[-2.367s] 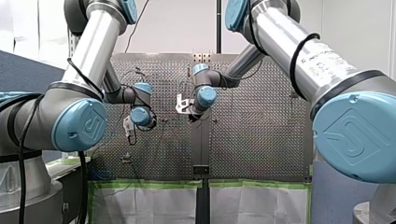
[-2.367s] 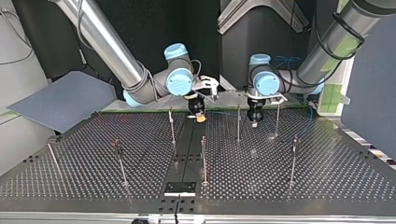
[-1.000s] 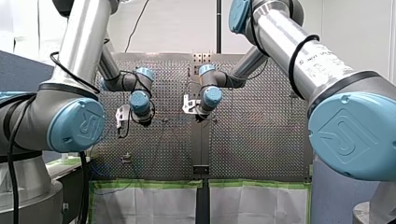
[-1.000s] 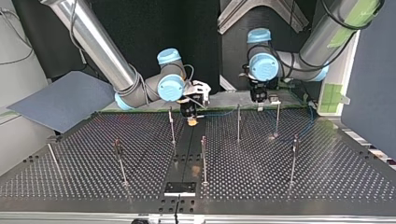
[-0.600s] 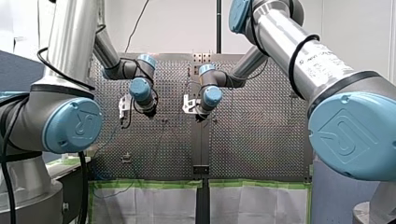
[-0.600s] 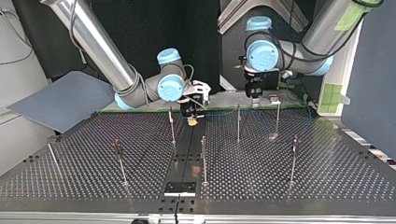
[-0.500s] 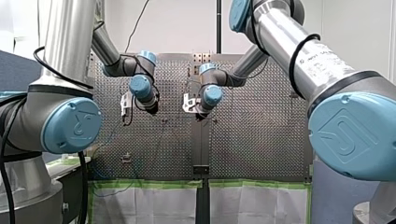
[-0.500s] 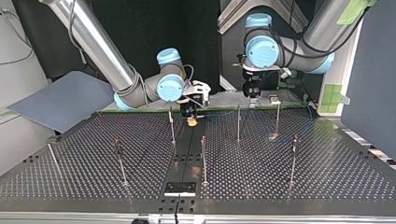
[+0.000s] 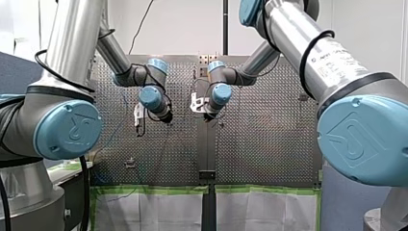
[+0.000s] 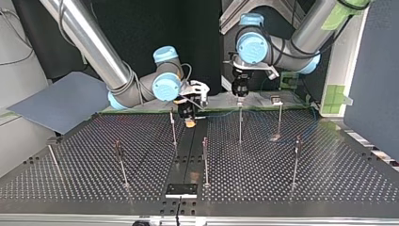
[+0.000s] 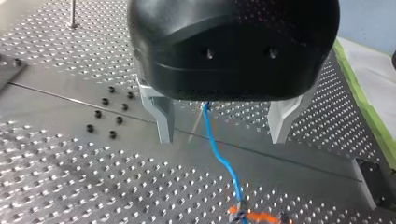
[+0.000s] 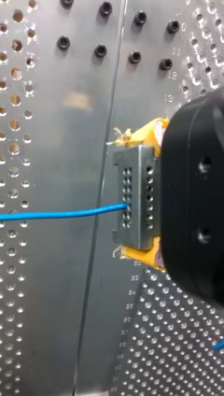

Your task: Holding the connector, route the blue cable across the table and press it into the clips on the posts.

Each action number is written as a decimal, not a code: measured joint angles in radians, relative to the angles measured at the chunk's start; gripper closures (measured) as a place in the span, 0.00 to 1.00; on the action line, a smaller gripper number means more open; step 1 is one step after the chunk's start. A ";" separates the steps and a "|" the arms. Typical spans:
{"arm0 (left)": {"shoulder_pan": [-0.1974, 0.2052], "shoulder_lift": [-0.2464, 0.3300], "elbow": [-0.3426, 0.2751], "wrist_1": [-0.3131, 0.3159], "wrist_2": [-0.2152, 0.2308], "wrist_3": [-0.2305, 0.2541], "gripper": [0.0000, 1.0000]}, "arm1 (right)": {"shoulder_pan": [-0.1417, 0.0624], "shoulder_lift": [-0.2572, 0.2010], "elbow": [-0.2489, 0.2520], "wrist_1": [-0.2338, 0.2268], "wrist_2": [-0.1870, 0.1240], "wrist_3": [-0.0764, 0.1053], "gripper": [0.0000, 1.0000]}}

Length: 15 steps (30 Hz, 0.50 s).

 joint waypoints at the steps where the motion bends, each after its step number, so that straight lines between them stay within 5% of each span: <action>1: -0.006 -0.012 0.004 0.012 0.002 -0.005 0.00 | 0.000 -0.001 0.001 0.000 0.000 0.000 1.00; 15: -0.042 -0.116 0.086 0.084 -0.024 -0.052 0.00 | -0.005 -0.022 0.040 0.004 0.000 -0.003 1.00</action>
